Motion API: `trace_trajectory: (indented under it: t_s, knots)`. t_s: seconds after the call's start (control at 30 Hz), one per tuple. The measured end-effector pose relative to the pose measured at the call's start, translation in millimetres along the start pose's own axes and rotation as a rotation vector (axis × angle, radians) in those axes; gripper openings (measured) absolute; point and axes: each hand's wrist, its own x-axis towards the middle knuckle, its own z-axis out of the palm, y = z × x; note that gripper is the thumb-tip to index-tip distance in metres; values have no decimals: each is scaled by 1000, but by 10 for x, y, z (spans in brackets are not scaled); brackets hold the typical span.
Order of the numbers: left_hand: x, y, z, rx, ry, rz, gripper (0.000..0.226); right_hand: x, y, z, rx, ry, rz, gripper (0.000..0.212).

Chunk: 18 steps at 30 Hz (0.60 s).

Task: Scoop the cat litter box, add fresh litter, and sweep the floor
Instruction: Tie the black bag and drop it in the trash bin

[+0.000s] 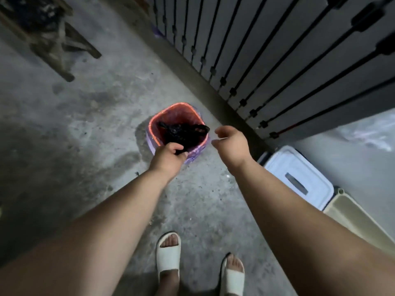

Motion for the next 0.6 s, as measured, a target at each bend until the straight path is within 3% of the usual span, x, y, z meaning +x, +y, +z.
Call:
trace_trajectory:
  t_s: [0.17, 0.6]
  knots:
    - [-339, 152, 102, 61, -131, 82, 21, -397, 327, -265, 69, 26, 98, 36]
    - [-1517, 456, 1035, 432, -429, 302, 27, -1637, 1461, -1209, 280, 251, 296, 29]
